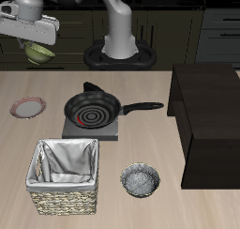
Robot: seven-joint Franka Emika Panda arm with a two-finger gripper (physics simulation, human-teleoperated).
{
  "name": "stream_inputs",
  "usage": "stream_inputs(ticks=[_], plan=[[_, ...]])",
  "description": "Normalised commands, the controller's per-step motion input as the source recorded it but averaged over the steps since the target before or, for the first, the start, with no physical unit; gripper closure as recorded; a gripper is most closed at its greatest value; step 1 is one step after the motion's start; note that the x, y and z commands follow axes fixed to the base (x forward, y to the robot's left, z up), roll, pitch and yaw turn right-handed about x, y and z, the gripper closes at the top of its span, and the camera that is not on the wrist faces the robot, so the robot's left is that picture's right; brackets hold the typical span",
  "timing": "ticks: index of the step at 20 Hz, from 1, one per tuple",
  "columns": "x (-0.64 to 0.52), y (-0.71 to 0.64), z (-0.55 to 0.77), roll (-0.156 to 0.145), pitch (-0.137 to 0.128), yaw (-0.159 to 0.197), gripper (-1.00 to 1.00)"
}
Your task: Place the green bowl on the plate
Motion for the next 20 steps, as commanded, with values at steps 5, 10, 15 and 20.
stream_inputs(ticks=[5,10,15,20], plan=[[0.06,-0.06,-0.14,-0.008,0.005,-0.016,1.0],[0.1,0.03,-0.31,-0.003,0.041,-0.006,1.0],[0.06,0.02,-0.33,-0.006,0.043,-0.005,1.0],[-0.01,-0.12,-0.19,-0.029,0.021,-0.018,1.0]])
